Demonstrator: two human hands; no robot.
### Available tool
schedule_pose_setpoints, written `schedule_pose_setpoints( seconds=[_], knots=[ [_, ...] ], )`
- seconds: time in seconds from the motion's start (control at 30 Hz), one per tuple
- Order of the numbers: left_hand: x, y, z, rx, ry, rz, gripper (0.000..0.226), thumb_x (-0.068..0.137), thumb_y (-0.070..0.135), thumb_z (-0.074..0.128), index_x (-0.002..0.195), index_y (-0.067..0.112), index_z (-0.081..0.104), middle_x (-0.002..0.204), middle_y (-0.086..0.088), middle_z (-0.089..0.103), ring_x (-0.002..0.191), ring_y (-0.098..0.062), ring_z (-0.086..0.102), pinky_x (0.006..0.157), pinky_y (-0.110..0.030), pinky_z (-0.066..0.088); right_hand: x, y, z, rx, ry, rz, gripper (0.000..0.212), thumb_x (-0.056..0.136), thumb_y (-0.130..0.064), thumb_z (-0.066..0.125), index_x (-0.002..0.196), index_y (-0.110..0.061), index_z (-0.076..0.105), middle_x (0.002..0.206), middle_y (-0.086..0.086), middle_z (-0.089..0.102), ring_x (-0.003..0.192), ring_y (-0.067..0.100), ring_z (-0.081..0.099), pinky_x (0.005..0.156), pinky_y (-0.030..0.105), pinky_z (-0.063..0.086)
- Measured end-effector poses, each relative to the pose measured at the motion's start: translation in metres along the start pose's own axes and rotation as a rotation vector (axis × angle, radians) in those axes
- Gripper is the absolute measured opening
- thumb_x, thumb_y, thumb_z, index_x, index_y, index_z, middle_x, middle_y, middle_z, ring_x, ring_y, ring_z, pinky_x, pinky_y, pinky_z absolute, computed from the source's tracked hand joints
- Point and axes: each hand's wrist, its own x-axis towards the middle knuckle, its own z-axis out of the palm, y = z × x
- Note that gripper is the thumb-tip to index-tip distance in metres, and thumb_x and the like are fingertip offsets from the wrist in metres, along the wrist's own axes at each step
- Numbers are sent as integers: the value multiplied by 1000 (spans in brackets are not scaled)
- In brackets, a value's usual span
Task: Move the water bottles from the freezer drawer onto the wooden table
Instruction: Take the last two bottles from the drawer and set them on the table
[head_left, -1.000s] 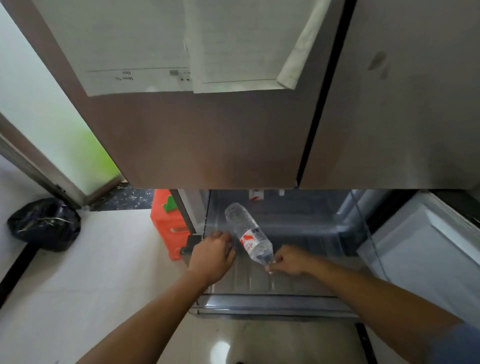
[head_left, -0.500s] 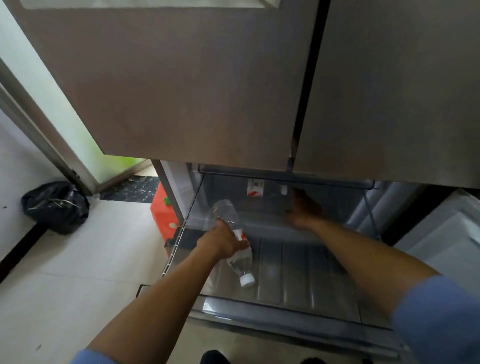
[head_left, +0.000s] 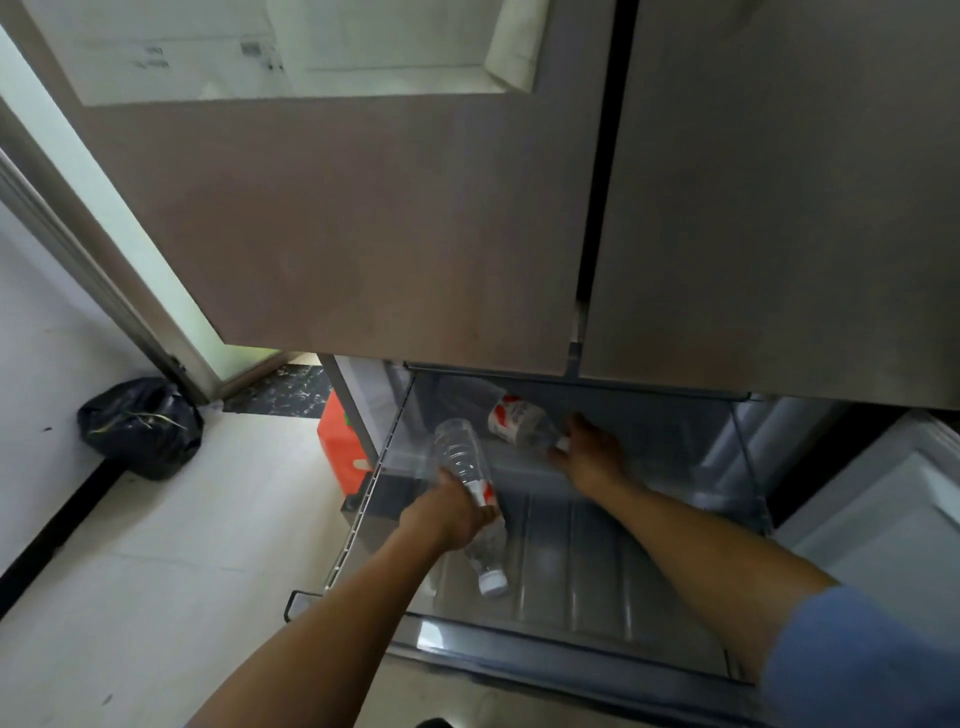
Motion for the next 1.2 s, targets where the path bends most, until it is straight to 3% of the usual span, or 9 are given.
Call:
schedule_pose_setpoints(
  seconds=[0.07,0.2,0.43,0.6,0.7,0.77,0.83,0.93,1.2],
  knots=[
    [-5,-1,6,46,-19,1,82,78,59,63,139,13,32,127,-10,56,111,-26,58,98,-44,47,-5,-3,-4,13,-17,16,64,89,-47,59,138,-9,41,134,12,56,117,33,57,90,35,47],
    [-17,-2,11,85,-199,-102,55,80,55,65,117,16,51,84,-4,58,76,-18,62,75,-33,56,-27,-3,-20,4,-78,9,62,85,-48,64,129,-9,46,124,15,61,109,34,60,82,34,48],
    [-22,0,11,-115,-310,-309,57,86,38,65,125,2,45,96,-26,61,88,-39,65,70,-41,55,-81,42,-49,-61,-362,168,55,76,-46,70,122,-17,60,116,7,67,100,25,64,78,29,50],
    [-17,-2,15,-266,-346,-304,40,85,22,66,116,0,51,94,-25,63,74,-33,64,67,-41,56,-98,46,-44,-45,-467,226,56,79,-54,66,123,-20,59,119,4,65,100,23,62,89,35,49],
    [-15,-6,11,-318,-286,-272,44,81,9,68,119,-3,50,92,-22,61,67,-29,60,57,-37,54,-102,44,-42,19,-486,245,48,83,-47,65,122,-19,59,116,5,66,95,21,63,89,37,51],
    [-17,-10,2,-252,-200,-230,60,80,14,71,128,0,39,105,-20,58,82,-32,61,52,-35,52,-108,38,-47,38,-469,242,43,85,-45,63,119,-18,61,114,5,66,93,21,63,87,37,51],
    [-21,-19,-8,-87,-85,-146,71,80,26,70,133,4,28,116,-20,57,97,-36,62,70,-41,56,-118,31,-56,36,-399,242,41,88,-45,59,118,-16,62,113,7,67,94,22,63,86,36,51],
    [-30,-31,-27,44,89,64,59,90,37,55,133,5,29,120,-21,60,104,-38,61,88,-44,50,-135,21,-73,-11,-265,236,47,93,-49,52,121,-11,59,115,11,65,102,28,62,87,35,49],
    [-63,-15,-80,207,427,439,38,95,34,42,122,7,37,90,-20,68,82,-40,64,72,-46,51,-174,-29,-114,-65,135,22,36,93,-39,55,115,-11,56,107,11,67,94,28,64,78,36,51]
  ],
)
